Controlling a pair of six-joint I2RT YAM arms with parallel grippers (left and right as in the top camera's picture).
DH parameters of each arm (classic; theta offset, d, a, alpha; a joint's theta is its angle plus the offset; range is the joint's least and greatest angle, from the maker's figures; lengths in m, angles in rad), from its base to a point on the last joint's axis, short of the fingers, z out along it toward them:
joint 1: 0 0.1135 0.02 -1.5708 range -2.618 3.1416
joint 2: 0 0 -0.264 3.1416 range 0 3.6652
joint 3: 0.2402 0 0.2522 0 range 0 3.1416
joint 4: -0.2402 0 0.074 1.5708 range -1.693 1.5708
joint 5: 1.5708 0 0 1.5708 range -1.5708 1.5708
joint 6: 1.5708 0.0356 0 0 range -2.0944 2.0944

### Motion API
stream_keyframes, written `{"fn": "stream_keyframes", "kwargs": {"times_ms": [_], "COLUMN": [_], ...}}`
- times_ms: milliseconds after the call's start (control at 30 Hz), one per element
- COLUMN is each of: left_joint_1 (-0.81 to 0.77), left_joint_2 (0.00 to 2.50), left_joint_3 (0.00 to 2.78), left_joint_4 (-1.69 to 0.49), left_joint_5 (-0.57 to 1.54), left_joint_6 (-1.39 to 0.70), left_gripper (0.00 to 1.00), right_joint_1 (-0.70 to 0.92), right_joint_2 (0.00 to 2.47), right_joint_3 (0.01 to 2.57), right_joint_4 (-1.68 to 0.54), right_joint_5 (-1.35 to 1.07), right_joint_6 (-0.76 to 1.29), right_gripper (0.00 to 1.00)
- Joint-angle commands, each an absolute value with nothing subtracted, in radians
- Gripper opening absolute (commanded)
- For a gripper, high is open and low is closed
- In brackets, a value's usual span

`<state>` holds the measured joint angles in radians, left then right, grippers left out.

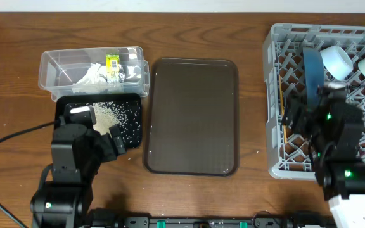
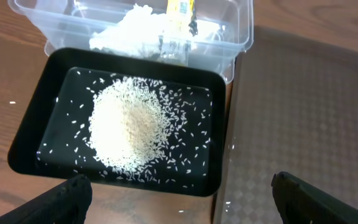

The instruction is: Sort waste into correct bins and load items into the dishwasher rack

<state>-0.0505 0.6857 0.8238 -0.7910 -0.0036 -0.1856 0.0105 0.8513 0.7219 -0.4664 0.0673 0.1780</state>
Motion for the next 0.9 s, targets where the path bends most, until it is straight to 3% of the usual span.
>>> {"fn": "stream_keyframes", "kwargs": {"times_ms": [0, 867], "left_joint_1": [-0.052, -0.052], "left_joint_2": [0.68, 0.693], "left_joint_3": [0.816, 0.816], "left_joint_4": [-0.784, -0.784], "left_joint_5": [-0.012, -0.012], "left_joint_6": [-0.18, -0.18], "left_gripper": [0.95, 0.96], "right_joint_1": [0.007, 0.007], "right_joint_2": [0.82, 0.846], "right_joint_3": [0.675, 0.648], "right_joint_4": [-0.469, -0.641], "right_joint_5": [0.093, 0.094], "right_joint_6": [0.194, 0.194], "right_gripper": [0.99, 0.99]}}
